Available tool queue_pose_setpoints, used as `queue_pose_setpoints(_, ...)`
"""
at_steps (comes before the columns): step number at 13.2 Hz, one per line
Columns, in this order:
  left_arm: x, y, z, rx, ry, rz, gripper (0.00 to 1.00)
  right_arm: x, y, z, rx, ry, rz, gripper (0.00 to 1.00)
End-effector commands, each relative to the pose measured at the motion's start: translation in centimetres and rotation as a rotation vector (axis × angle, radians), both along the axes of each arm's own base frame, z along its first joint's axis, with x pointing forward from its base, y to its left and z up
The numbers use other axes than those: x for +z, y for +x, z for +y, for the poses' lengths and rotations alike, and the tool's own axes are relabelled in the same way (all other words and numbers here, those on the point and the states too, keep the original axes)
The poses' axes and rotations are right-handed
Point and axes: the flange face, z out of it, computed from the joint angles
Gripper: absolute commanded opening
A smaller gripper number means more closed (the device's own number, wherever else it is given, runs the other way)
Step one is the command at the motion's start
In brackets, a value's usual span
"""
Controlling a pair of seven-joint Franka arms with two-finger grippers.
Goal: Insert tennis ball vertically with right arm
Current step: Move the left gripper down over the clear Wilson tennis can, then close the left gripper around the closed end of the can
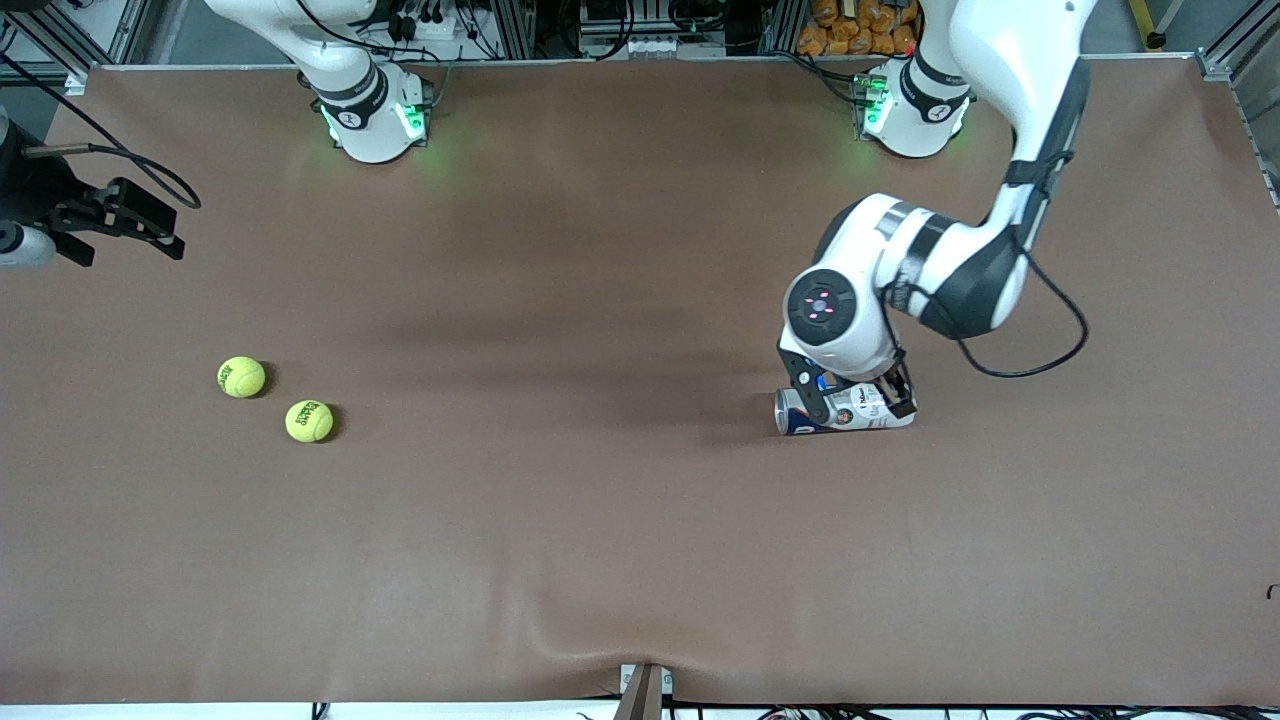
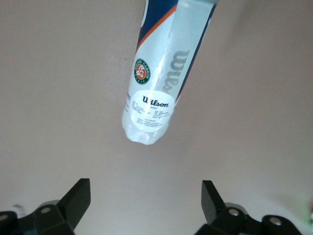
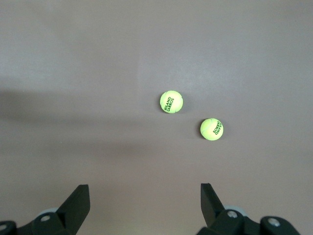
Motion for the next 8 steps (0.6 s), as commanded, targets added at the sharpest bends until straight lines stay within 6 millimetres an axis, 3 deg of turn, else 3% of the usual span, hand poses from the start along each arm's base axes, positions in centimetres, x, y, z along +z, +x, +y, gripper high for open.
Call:
queue_pose_setpoints(1, -0.8, -1.6, -3.1, -0.15, 0.108, -0.032, 1.0, 0.4, 0.3, 0.0, -0.008, 0.016, -0.005, 1.0)
queue_pose_setpoints(4, -4.9, -0.7, -0.8, -0.146, 0.11, 0.039, 1.0, 0.4, 0.3, 0.0, -0.008, 0.016, -0.003, 1.0)
queue_pose_setpoints(5, -6.1, -0.1, 1.2, -0.12, 0.112, 0.065, 1.0, 0.4, 0.3, 0.0, -0.008, 0.016, -0.003, 1.0)
queue_pose_setpoints(8, -8.3, -0.4, 2.2, -0.143, 0.092, 0.088, 1.0, 0.4, 0.3, 0.0, -0.008, 0.016, -0.003, 1.0)
